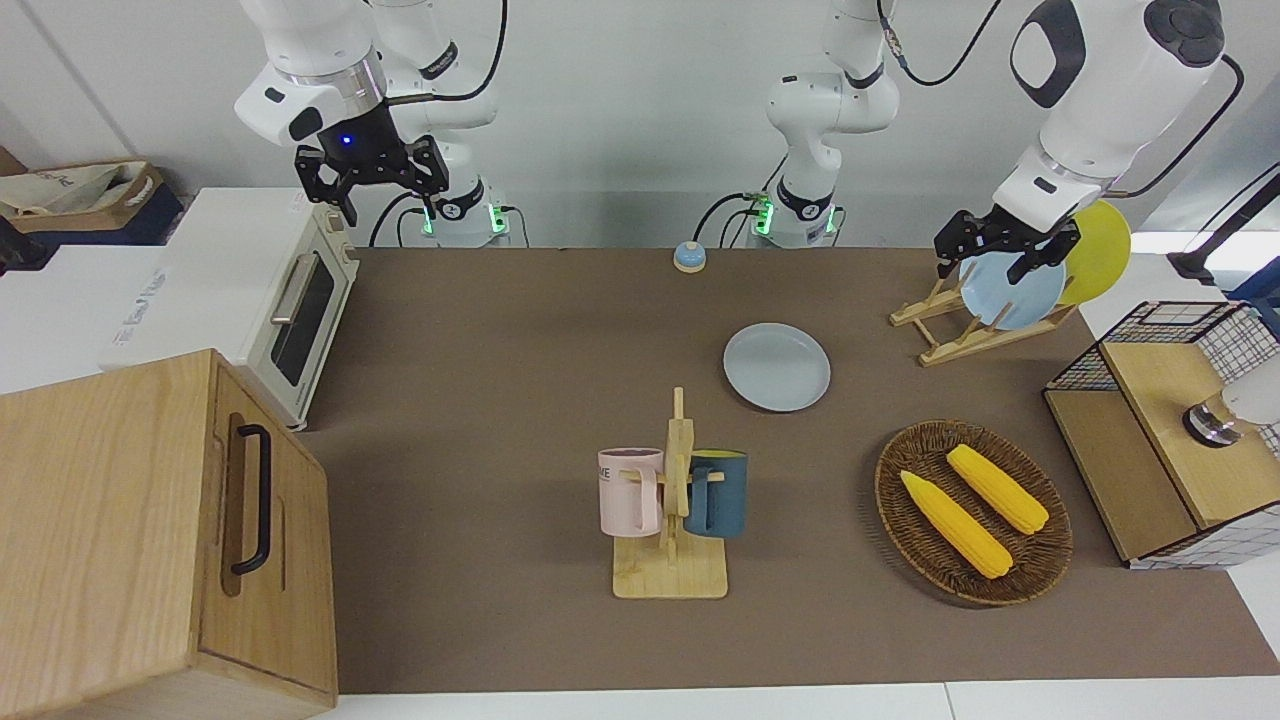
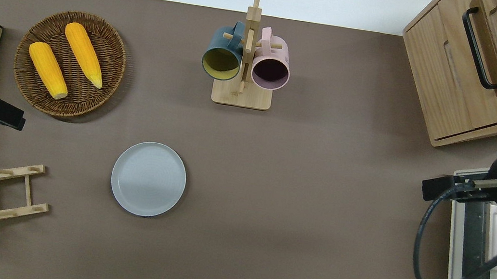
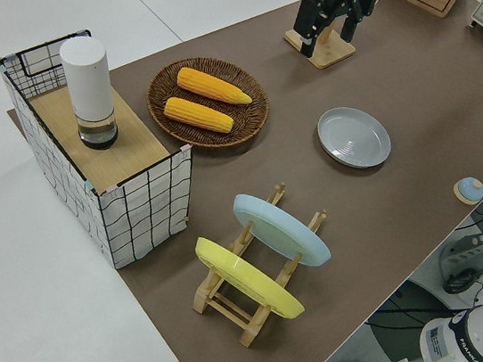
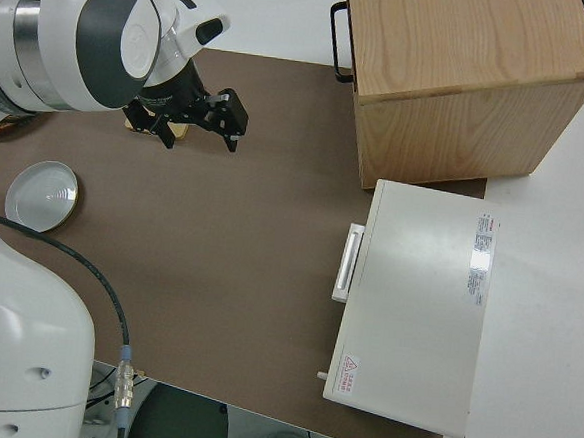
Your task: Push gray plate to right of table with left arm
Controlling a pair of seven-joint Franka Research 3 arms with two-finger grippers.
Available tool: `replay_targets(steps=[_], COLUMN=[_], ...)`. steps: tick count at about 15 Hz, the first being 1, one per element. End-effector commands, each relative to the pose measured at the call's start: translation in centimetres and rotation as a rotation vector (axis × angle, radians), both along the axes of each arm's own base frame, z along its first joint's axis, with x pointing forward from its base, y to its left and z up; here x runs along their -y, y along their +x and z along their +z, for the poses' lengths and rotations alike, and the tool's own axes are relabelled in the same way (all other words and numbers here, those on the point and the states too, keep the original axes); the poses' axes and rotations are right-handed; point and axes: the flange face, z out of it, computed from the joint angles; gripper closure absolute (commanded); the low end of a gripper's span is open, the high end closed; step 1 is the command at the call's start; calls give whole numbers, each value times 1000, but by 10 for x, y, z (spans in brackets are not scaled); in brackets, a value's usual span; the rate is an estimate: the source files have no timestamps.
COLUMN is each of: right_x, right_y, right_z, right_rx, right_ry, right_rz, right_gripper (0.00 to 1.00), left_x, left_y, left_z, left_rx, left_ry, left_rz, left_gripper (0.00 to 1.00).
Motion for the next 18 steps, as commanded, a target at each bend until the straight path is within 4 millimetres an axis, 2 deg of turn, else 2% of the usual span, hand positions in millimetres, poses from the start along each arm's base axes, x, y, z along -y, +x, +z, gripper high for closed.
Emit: replay_targets(steps=[1, 9, 13, 18], right_x=[2, 2, 2, 3], right_y=[-3, -3, -3, -3], right_z=[4, 4, 4, 4], right_rx=[-3, -3, -3, -3], right_ry=[9, 9, 9, 9], right_rz=[-4, -6, -4, -6], right_gripper=[17, 17, 17, 17], left_x=[-4, -12, -6, 5], left_y=[-10, -10, -11, -12], left_z=[-8, -9, -14, -36], left_rx=[-32, -34, -47, -81], left_ry=[-12, -31, -21, -6], left_rz=[26, 45, 37, 89], left_gripper=[5, 5, 5, 5])
